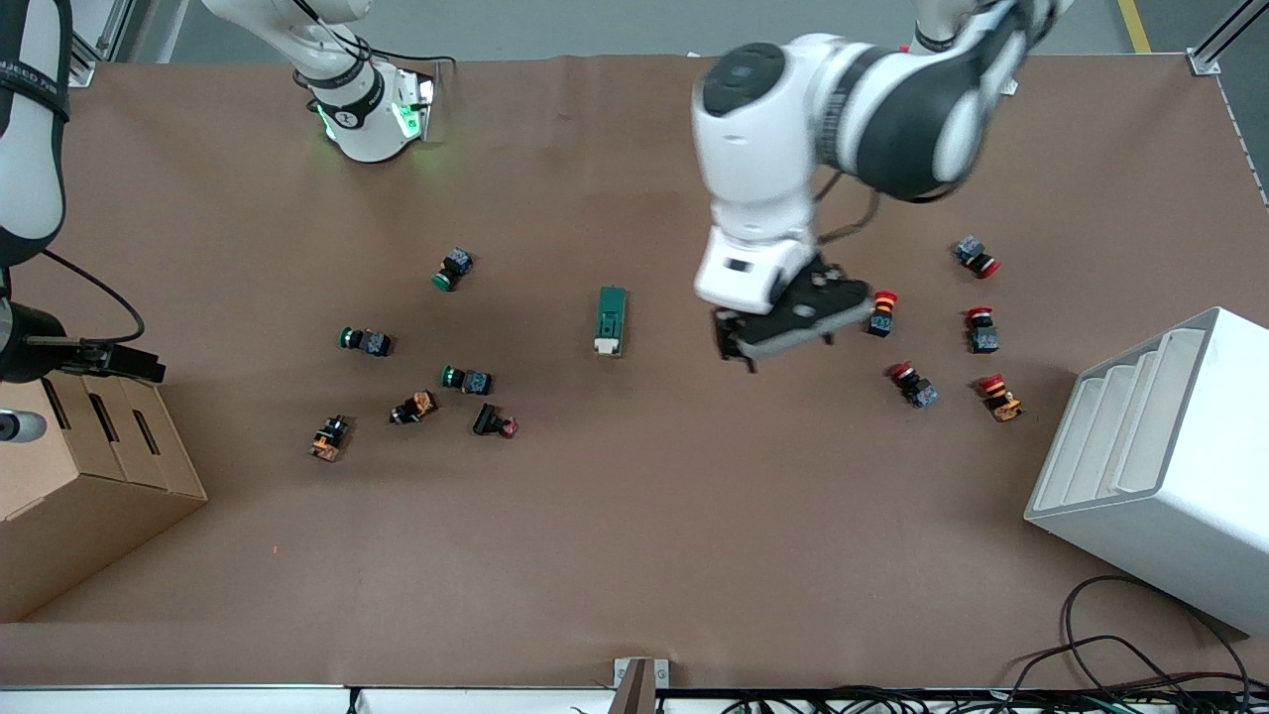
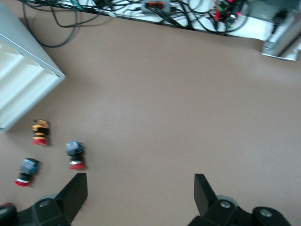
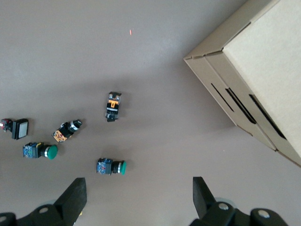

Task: Close load switch with both arms

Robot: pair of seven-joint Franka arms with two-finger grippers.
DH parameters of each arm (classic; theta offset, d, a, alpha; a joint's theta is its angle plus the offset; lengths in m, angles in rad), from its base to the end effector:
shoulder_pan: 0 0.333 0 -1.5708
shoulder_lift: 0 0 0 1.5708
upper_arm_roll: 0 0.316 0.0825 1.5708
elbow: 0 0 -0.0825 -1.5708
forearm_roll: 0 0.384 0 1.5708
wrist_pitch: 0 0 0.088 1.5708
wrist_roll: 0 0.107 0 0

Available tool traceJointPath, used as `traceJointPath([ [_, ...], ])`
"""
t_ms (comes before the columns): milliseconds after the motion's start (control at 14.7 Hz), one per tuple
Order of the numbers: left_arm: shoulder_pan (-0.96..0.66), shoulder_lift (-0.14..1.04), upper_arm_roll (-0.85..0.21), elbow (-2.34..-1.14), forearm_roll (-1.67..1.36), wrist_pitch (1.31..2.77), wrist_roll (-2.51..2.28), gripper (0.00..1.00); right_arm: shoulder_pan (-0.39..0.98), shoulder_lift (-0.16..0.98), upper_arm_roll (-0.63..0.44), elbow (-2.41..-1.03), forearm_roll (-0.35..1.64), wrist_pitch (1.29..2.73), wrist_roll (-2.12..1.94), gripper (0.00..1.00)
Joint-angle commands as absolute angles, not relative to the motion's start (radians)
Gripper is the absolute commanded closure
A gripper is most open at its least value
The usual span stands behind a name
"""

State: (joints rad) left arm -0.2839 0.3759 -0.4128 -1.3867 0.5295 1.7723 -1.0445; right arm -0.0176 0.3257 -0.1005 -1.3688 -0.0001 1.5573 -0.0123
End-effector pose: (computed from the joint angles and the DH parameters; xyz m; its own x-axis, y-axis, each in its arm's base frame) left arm 0.5710 -0.3605 0.5209 0.9145 0.2346 0.3296 0.2993 -0.9405 -0.1610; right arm 0.6394 -0.0663 0.5233 0.9853 -0.1037 -0.1356 -0.1004 -0.9945 0.0305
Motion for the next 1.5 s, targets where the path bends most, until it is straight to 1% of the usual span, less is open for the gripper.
traceJointPath([
  [0, -0.195, 0.315, -0.422, -1.385, 0.468, 1.729, -0.903, 0.0, -0.031, 0.27, -0.089, -1.374, -0.003, 1.519, -0.026, 0.0],
  [136, -0.135, 0.285, -0.423, -1.385, 0.453, 1.683, -0.784, 0.0, -0.025, 0.239, -0.087, -1.393, -0.006, 1.52, -0.028, 0.0],
  [272, -0.06, 0.247, -0.423, -1.387, 0.355, 1.661, -0.677, 0.0, -0.025, 0.174, -0.087, -1.478, -0.006, 1.541, -0.026, 0.0],
  [408, 0.006, 0.198, -0.413, -1.399, 0.251, 1.66, -0.567, 0.0, -0.025, 0.096, -0.086, -1.586, -0.006, 1.6, -0.028, 0.0],
  [476, 0.017, 0.168, -0.4, -1.423, 0.217, 1.651, -0.507, 0.0, -0.023, 0.062, -0.086, -1.632, -0.008, 1.627, -0.028, 0.0],
  [544, 0.015, 0.14, -0.355, -1.439, 0.19, 1.622, -0.455, 0.0, -0.023, 0.042, -0.086, -1.65, -0.008, 1.631, -0.028, 0.0],
  [680, 0.018, 0.108, -0.318, -1.447, 0.108, 1.562, -0.379, 0.0, -0.023, 0.028, -0.086, -1.654, -0.008, 1.615, -0.028, 0.0],
  [816, -0.006, 0.062, -0.205, -1.472, 0.037, 1.525, -0.268, 0.0, -0.023, 0.009, -0.086, -1.654, -0.009, 1.583, -0.029, 0.0],
  [1020, -0.078, -0.049, -0.056, -1.609, -0.002, 1.545, -0.117, 0.0, -0.023, -0.037, -0.086, -1.655, -0.012, 1.543, -0.031, 0.0],
  [1156, -0.101, -0.109, -0.02, -1.681, -0.002, 1.574, -0.086, 0.0, -0.023, -0.061, -0.084, -1.654, -0.012, 1.528, -0.032, 0.0],
  [1293, -0.104, -0.17, -0.014, -1.756, -0.002, 1.603, -0.071, 0.0, -0.023, -0.083, -0.084, -1.655, -0.014, 1.52, -0.034, 0.0],
  [1429, -0.1, -0.199, -0.015, -1.784, -0.002, 1.614, -0.071, 0.0, -0.023, -0.095, -0.084, -1.658, -0.014, 1.516, -0.034, 0.0],
])
